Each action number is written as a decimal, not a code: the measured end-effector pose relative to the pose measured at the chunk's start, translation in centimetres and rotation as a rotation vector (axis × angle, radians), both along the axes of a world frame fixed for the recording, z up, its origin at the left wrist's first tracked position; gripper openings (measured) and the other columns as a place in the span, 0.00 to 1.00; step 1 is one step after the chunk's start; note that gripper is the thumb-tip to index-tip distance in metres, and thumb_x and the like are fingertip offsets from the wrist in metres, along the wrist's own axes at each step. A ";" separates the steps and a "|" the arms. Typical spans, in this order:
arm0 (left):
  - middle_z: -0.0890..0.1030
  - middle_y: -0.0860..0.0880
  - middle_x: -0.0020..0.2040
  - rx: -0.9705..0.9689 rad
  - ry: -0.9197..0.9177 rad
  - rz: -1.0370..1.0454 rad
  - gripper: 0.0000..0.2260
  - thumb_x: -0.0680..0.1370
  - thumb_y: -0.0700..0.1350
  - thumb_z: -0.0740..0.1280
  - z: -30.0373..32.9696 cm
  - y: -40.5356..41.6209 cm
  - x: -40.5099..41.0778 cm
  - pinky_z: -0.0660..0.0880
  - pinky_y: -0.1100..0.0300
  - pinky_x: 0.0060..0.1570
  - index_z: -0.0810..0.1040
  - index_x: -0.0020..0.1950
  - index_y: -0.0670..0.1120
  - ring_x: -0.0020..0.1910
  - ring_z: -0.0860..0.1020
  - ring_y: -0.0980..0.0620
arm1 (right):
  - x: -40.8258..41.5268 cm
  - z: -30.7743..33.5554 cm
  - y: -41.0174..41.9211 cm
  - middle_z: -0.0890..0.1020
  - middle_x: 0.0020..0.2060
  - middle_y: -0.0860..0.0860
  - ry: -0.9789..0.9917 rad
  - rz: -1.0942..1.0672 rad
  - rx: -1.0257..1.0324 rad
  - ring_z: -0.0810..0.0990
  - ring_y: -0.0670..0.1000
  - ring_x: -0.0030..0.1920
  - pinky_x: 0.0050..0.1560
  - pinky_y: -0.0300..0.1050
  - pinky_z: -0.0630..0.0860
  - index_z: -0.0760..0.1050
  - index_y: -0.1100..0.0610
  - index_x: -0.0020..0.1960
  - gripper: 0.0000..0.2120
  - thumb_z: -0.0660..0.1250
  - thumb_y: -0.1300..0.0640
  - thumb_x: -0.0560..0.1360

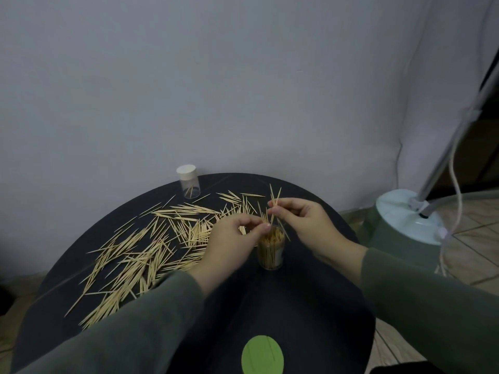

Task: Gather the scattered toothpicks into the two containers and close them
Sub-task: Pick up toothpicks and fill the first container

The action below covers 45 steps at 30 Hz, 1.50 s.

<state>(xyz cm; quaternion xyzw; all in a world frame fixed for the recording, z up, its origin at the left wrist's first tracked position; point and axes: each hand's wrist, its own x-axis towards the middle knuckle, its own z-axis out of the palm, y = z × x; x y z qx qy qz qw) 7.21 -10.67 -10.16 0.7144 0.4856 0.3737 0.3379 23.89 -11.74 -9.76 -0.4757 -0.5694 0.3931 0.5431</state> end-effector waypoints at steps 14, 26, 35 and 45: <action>0.82 0.59 0.46 0.028 0.153 0.003 0.04 0.76 0.52 0.70 0.7 0.5 -1.0 0.70 0.67 0.44 0.84 0.47 0.55 0.42 0.75 0.66 | -1.4 0.7 0.9 0.84 0.42 0.44 0.261 -0.034 0.014 0.82 0.36 0.44 0.41 0.28 0.75 0.79 0.53 0.50 0.08 0.67 0.64 0.76; 0.80 0.59 0.49 0.054 0.260 -0.039 0.13 0.76 0.51 0.70 1.2 0.3 -0.5 0.64 0.76 0.36 0.81 0.60 0.55 0.38 0.70 0.67 | 0.7 -0.5 0.4 0.85 0.45 0.46 0.079 -0.040 -0.012 0.83 0.41 0.48 0.49 0.33 0.77 0.80 0.52 0.49 0.08 0.69 0.64 0.74; 0.79 0.60 0.42 0.207 0.137 -0.094 0.18 0.75 0.49 0.71 1.8 -0.2 -0.3 0.67 0.74 0.33 0.78 0.65 0.53 0.32 0.71 0.73 | 1.2 -0.6 -0.1 0.85 0.42 0.49 -0.288 0.057 0.053 0.84 0.47 0.47 0.51 0.46 0.81 0.82 0.52 0.44 0.02 0.72 0.58 0.72; 0.81 0.59 0.43 0.237 0.218 -0.022 0.05 0.77 0.51 0.70 1.7 0.3 0.4 0.65 0.75 0.35 0.84 0.50 0.54 0.37 0.72 0.70 | 1.7 -0.5 0.2 0.78 0.50 0.44 -0.513 0.160 0.023 0.75 0.48 0.48 0.50 0.45 0.75 0.77 0.39 0.53 0.18 0.74 0.43 0.64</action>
